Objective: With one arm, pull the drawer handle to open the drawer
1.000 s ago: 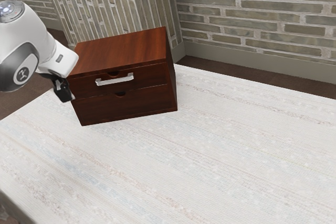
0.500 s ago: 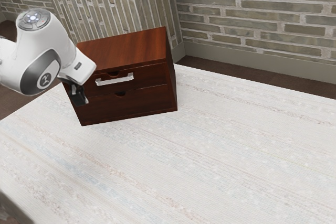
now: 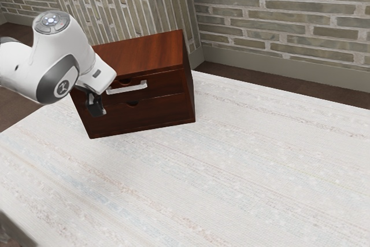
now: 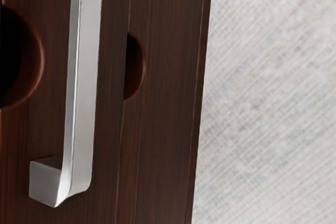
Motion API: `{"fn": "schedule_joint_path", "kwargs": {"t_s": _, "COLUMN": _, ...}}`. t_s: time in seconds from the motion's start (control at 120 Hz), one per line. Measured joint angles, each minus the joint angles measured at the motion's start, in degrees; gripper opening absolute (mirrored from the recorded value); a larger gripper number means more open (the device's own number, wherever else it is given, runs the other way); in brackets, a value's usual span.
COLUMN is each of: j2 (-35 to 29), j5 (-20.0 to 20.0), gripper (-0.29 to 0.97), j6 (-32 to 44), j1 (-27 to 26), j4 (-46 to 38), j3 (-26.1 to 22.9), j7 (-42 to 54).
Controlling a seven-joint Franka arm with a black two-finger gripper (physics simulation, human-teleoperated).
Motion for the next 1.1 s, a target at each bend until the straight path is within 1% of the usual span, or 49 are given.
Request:
{"fn": "schedule_joint_path", "kwargs": {"t_s": 0.133, "j2": 0.1, "j5": -0.4, "gripper": 0.68, "j6": 0.0, "j1": -0.2, "j4": 1.3, "j3": -0.8, "j7": 0.3}}
{"fn": "schedule_joint_path", "kwargs": {"t_s": 0.275, "j2": 1.7, "j5": -1.4, "gripper": 0.68, "j6": 0.7, "j1": -0.7, "j4": 1.5, "j3": -0.9, "j7": 0.6}}
{"fn": "schedule_joint_path", "kwargs": {"t_s": 0.475, "j2": 3.0, "j5": -1.8, "gripper": 0.68, "j6": 1.5, "j1": -1.7, "j4": 2.2, "j3": -0.9, "j7": 0.8}}
{"fn": "schedule_joint_path", "kwargs": {"t_s": 0.742, "j2": 6.2, "j5": -2.7, "gripper": 0.68, "j6": 1.9, "j1": -0.1, "j4": 4.4, "j3": -0.4, "j7": 1.1}}
{"fn": "schedule_joint_path", "kwargs": {"t_s": 1.1, "j2": 9.1, "j5": -3.2, "gripper": 0.68, "j6": 2.0, "j1": -0.3, "j4": 6.5, "j3": -1.1, "j7": 1.3}}
